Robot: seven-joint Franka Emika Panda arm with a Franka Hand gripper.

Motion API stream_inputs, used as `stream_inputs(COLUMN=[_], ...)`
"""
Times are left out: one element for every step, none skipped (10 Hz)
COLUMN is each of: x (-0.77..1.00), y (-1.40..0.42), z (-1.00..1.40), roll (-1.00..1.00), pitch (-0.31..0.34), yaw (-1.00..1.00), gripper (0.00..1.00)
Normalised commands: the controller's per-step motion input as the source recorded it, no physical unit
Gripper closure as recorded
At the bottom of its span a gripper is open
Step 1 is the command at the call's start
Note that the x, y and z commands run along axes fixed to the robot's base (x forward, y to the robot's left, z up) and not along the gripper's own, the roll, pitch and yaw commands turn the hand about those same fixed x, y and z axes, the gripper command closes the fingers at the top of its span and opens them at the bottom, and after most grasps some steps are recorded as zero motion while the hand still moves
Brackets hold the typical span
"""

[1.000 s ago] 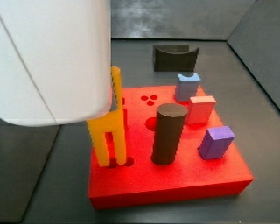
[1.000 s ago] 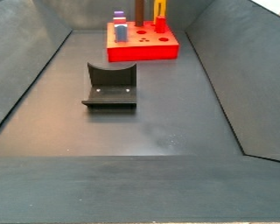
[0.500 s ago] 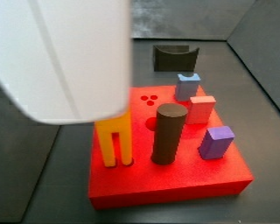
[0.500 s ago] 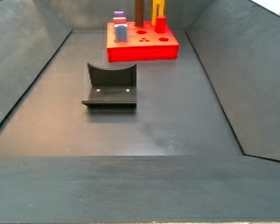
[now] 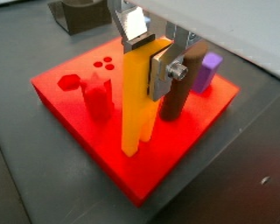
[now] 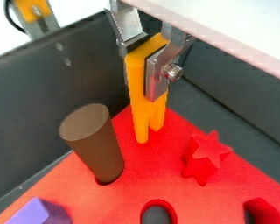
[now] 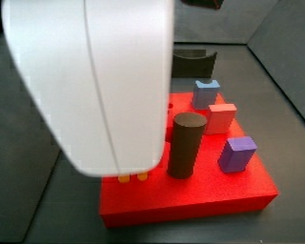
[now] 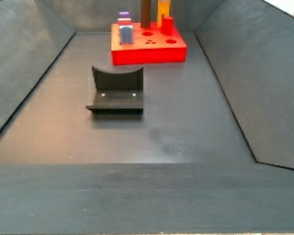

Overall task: Pick up the square-circle object. Move up. Rotate the square-circle object. Place the square-circle object on the fixture. Regrasp the square-circle object. Move to above the board. Insert the square-circle object.
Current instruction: Insert the square-circle object.

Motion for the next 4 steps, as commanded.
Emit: stream_inputs(x=[0.0, 0.04, 0.0, 0.0], y=[-0.16, -0.07, 0.0, 0.0], z=[-0.67, -0.58, -0.27, 0.0], roll=[0.19, 0.11, 0.0, 0.0], pitch=[-0.037, -0.161, -0.287, 0.0], yaw=[-0.08, -0.04, -0.02, 0.0], gripper=[1.0, 1.0, 1.0, 1.0])
